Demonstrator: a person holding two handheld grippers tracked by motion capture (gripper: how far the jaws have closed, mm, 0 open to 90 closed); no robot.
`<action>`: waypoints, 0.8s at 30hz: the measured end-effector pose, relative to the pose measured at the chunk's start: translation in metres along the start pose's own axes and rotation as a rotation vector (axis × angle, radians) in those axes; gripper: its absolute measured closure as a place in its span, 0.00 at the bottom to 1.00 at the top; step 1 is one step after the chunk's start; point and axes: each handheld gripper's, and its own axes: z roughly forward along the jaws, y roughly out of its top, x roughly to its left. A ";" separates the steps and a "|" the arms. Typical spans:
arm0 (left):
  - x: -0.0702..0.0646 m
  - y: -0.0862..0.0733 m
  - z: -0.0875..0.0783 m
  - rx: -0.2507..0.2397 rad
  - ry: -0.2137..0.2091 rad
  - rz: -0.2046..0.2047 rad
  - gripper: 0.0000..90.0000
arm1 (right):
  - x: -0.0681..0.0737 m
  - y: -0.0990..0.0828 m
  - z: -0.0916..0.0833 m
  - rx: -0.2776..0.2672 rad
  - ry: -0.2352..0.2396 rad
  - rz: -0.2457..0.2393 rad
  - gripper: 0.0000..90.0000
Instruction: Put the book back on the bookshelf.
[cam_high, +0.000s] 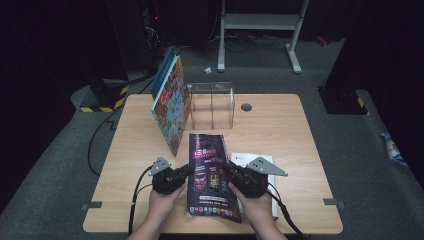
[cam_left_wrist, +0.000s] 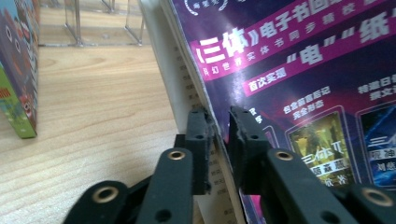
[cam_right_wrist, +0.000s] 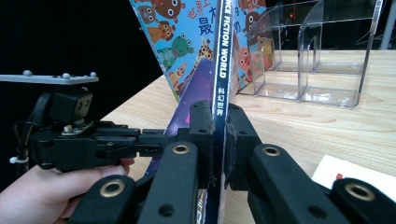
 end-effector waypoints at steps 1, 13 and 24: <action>0.000 0.000 0.000 0.000 0.000 0.000 0.92 | 0.000 0.000 0.000 -0.002 0.000 0.000 0.93; -0.007 0.016 -0.013 -0.070 0.050 0.091 0.97 | -0.004 0.007 0.004 -0.035 -0.018 -0.017 0.92; -0.007 0.042 -0.022 -0.132 0.106 0.160 0.97 | -0.010 0.020 0.017 -0.078 -0.031 -0.049 0.92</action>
